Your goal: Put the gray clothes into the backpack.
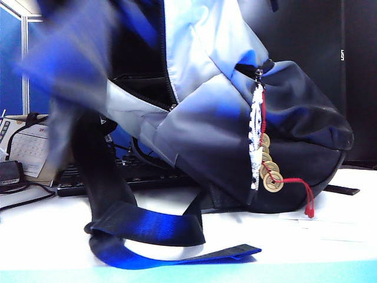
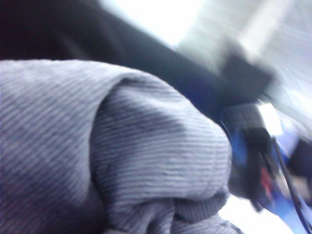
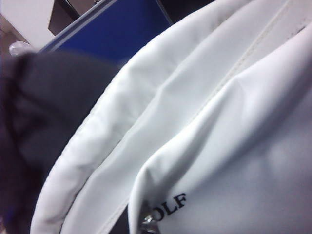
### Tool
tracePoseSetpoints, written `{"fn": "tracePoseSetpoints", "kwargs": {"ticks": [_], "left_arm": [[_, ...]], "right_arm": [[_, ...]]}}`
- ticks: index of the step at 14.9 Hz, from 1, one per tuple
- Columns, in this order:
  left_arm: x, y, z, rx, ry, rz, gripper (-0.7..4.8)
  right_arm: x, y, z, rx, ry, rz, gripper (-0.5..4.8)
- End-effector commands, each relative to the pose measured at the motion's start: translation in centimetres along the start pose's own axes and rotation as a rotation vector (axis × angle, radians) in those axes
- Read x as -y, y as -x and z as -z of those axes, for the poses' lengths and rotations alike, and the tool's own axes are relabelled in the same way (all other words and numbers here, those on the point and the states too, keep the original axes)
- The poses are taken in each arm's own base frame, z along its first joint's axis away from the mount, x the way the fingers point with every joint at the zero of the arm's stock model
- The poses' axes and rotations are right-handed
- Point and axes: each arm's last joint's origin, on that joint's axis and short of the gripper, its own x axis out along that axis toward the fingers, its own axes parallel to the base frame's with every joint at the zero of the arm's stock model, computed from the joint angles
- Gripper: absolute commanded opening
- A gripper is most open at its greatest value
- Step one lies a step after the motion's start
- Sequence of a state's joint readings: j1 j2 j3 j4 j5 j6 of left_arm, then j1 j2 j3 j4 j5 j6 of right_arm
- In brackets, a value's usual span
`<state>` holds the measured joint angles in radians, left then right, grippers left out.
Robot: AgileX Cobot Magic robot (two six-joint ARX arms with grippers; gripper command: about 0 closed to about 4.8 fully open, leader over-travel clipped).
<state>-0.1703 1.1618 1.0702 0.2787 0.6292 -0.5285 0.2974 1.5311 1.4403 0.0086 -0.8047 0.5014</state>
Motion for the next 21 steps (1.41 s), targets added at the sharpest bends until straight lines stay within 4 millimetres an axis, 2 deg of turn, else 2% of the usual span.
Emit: {"fn": "tracePoseSetpoints", "kwargs": {"ticks": [1,2,4,9,12,13,14,15,17,21], "left_arm": [[-0.4,-4.9,2.7,-0.031,0.003,0.148,-0.06],[-1.7,-6.3,4.0,-0.084,0.051,0.165,-0.06],[-3.0,-9.7,6.8,-0.136,0.115,0.293,-0.06],[-6.6,-15.4,9.7,-0.253,0.178,0.422,-0.06],[-7.2,-17.5,13.7,-0.413,0.253,0.485,-0.06],[-7.2,-17.5,14.3,-0.458,0.268,0.534,0.43],[-6.9,-17.5,14.3,-0.488,0.275,0.584,2.5],[-6.9,-17.2,13.7,-0.497,0.29,0.609,4.16],[-7.1,-16.1,11.2,-0.46,0.264,0.606,4.68],[-6.3,-12.4,4.5,-0.354,0.163,0.595,4.71]], "right_arm": [[-1.3,0.4,-1.3,0.053,0.057,-0.095,-0.07],[-1.5,0.4,-1.4,0.054,0.044,-0.121,-0.07],[-1.6,0.4,-1.4,0.039,0.031,-0.152,-0.07],[-1.8,0.4,-1.2,-0.011,0.006,-0.215,-0.07],[-1.8,0.4,-1.2,-0.012,0.005,-0.216,-0.07],[-1.8,0.4,-1.2,-0.012,0.005,-0.215,-0.07],[-1.8,0.4,-1.2,-0.012,0.005,-0.214,-0.07],[-1.8,0.4,-1.2,-0.01,0.005,-0.211,-0.07],[-1.8,0.4,-1.3,0.005,0.008,-0.193,-0.07],[-1.5,0.3,-1.3,0.031,0.007,-0.148,-0.07]]}}
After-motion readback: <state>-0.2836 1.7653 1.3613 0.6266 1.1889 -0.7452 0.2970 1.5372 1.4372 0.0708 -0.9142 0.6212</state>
